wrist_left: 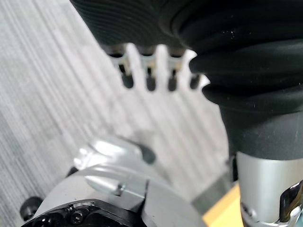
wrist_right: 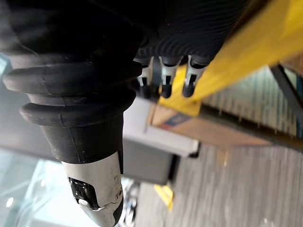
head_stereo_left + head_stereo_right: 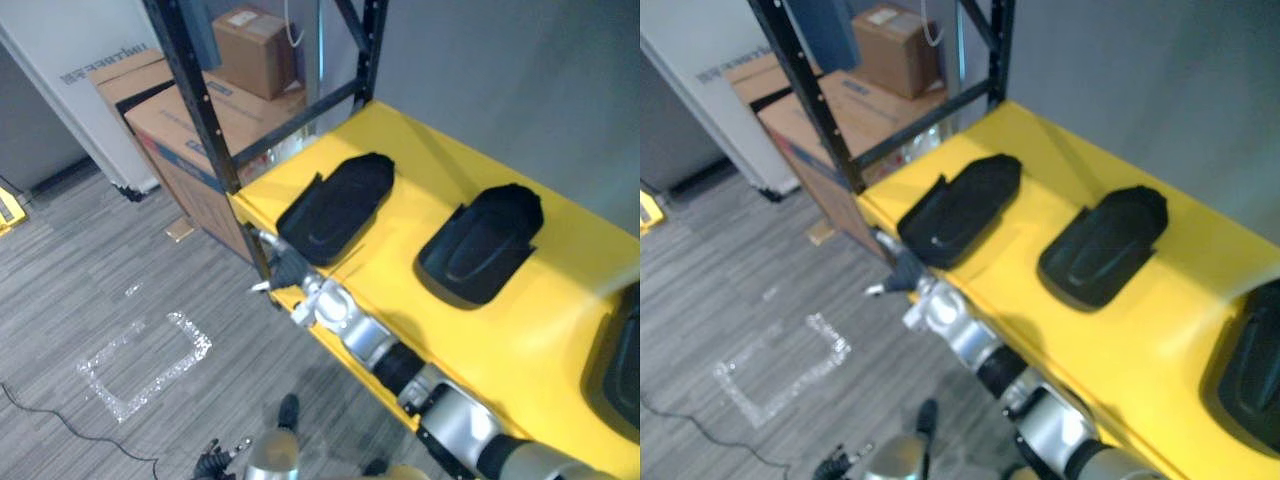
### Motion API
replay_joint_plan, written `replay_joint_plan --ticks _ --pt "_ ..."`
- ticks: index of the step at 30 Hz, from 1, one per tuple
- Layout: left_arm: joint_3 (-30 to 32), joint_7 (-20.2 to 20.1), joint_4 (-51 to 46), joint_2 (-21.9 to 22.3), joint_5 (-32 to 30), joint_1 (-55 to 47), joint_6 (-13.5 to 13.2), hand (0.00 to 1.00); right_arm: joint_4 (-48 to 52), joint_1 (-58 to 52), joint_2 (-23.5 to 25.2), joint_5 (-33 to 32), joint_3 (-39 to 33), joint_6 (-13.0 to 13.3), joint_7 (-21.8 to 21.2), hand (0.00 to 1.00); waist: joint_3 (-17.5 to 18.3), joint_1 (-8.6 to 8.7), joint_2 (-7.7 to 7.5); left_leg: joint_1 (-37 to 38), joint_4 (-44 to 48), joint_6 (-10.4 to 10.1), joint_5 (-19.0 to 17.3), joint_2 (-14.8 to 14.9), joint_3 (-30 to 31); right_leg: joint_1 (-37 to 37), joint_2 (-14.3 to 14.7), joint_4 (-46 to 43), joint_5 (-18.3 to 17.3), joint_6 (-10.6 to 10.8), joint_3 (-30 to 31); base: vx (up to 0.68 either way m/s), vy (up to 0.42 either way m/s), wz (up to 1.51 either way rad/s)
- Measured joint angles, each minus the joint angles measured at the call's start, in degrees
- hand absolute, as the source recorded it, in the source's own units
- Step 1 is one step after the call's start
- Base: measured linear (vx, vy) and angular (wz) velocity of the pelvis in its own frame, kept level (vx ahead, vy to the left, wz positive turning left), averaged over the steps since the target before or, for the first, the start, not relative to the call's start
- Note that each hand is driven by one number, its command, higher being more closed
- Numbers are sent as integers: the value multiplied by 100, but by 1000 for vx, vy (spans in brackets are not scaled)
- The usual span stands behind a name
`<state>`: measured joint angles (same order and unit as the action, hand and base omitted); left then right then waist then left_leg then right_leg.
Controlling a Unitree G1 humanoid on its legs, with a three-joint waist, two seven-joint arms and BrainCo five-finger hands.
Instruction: Walk over and take plastic housings, then place them on the shelf
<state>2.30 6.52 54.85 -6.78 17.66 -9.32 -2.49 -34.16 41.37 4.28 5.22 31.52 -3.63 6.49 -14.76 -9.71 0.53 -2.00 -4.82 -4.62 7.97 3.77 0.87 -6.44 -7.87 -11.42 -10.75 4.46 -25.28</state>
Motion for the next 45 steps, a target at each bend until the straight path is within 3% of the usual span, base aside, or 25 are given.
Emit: replay_joint_plan --ticks 5,17,20,24,29,33,35,37,40,42,45 --pt "147 -2 -134 59 6 -46 14 0 -306 319 -25 -6 -390 -168 168 0 -190 -68 24 96 0 27 -20 -13 27 -156 -2 25 -5 4 -36 -8 -16 2" --pt "153 -7 -208 61 7 -94 14 0 -723 723 -258 -185 -1017 -132 370 0 -281 -197 14 80 1 19 -2 -48 37 -152 -35 38 -5 6 -97 -5 -6 2" --pt "164 -25 -223 56 10 -94 12 0 -739 729 -266 -223 -1063 -109 409 0 -305 -199 -4 83 1 48 -21 -45 32 -152 -35 37 -6 6 -95 0 0 0" --pt "207 -49 -297 59 32 -96 12 0 -745 752 -293 -232 -1104 125 420 0 -407 -204 -21 81 0 58 -26 -44 29 -149 -37 31 -5 7 -93 -8 -5 0" --pt "215 -57 -294 59 22 -95 13 0 -387 760 -361 -452 -733 573 -391 0 -407 -202 -27 82 0 55 -35 -32 -10 -149 -19 78 -2 10 -60 12 -18 -3" --pt "278 -45 -292 54 -79 -79 28 0 1687 964 -260 -659 215 610 -1124 0 -400 -193 -105 156 1 12 -48 26 -141 -179 34 144 3 9 45 38 -43 -13" --pt "328 -35 -288 43 -96 -78 34 0 2392 1217 -89 -736 204 613 -1126 0 -366 -180 -198 237 1 -1 -57 36 -161 -302 59 224 5 7 50 40 -49 0" --pt "330 -29 -289 27 -199 -82 27 0 2753 1505 1 -773 -63 655 -853 0 -303 -181 -311 299 0 -16 -68 48 -182 -395 83 280 5 6 51 6 -44 2" --pt "335 7 -289 -57 -248 -103 13 0 2875 1758 -47 -679 -1099 605 171 0 -199 -176 -475 310 -30 -16 -88 78 -296 -379 107 307 26 -10 125 -50 -21 -12" --pt "329 15 -288 -94 -247 -128 25 0 2648 1756 -443 -444 -1837 262 1024 0 -159 -103 -537 300 -33 38 -125 70 -396 -349 100 365 107 2 238 -84 31 -22" --pt "308 107 -289 -122 -242 -137 166 0 2019 1715 -1053 199 -2242 -309 1425 0 -147 10 -553 290 -34 59 -105 66 -546 -296 107 524 287 23 402 -44 46 -27"
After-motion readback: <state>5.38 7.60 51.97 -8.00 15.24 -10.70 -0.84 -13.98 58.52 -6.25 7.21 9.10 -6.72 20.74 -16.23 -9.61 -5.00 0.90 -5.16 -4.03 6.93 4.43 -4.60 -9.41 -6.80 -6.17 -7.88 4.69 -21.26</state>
